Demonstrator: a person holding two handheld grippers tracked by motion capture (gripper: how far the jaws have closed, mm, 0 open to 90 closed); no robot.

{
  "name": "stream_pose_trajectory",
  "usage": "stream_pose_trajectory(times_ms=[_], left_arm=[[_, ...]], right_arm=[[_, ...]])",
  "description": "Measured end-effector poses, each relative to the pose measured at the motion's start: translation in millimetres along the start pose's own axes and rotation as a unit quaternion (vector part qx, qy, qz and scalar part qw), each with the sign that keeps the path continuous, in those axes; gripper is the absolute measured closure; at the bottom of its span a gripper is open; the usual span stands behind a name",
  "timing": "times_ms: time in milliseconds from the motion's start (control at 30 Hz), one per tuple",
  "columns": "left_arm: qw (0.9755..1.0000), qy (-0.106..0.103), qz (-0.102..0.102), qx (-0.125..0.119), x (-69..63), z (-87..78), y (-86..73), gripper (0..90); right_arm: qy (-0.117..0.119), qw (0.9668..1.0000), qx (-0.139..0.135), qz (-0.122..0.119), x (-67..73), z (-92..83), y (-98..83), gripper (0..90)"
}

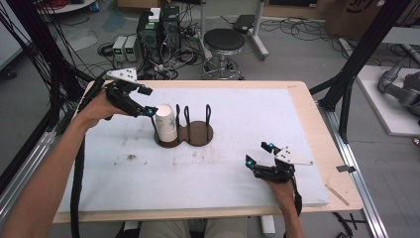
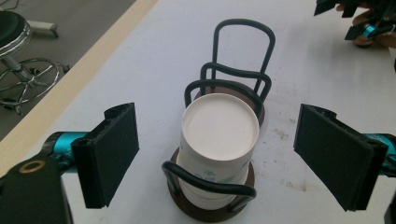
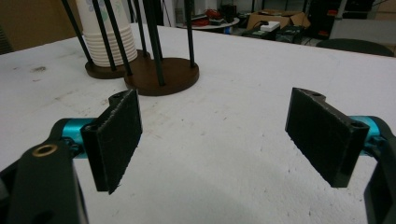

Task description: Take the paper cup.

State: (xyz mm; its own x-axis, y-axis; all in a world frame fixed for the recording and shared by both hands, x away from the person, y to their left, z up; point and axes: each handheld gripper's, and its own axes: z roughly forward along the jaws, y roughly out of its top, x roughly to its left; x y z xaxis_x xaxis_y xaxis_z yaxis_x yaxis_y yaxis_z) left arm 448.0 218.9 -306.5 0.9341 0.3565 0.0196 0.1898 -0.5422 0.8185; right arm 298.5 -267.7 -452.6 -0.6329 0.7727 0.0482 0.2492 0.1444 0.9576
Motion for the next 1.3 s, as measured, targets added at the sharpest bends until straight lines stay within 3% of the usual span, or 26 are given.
stream_pose_trajectory(times_ms=[333, 500, 567, 667, 833, 1300], left_arm=[[0.9997, -0.011, 0.007, 0.021, 1.0, 13.0, 0.3, 14.1], [0.9993, -0.019, 0.017, 0.028, 0.0, 16.6, 10.5, 14.1], [0.9983, -0.020, 0.028, 0.047, 0.0, 20.7, 14.9, 14.1], [0.9983, -0.022, 0.030, 0.046, 0.0, 23.4, 16.7, 14.1], [0.9965, -0.026, 0.035, 0.071, 1.6, 33.5, 14.2, 14.1], [0.9943, -0.041, 0.035, 0.092, 3.7, 47.3, 11.2, 14.5]], right_arm=[[-0.001, 1.0000, -0.001, 0.000, 0.2, 0.0, -0.1, 19.1], [-0.001, 1.0000, -0.002, 0.000, -0.2, 0.1, 0.0, 19.0], [0.001, 1.0000, -0.001, 0.000, 0.2, -0.4, -0.1, 19.0], [0.000, 1.0000, -0.002, 0.000, 0.5, -0.3, -0.2, 19.0], [0.002, 1.0000, -0.004, -0.001, 0.0, -0.5, -0.2, 19.0], [0.002, 1.0000, -0.003, -0.001, -0.1, -0.3, -0.2, 19.0]])
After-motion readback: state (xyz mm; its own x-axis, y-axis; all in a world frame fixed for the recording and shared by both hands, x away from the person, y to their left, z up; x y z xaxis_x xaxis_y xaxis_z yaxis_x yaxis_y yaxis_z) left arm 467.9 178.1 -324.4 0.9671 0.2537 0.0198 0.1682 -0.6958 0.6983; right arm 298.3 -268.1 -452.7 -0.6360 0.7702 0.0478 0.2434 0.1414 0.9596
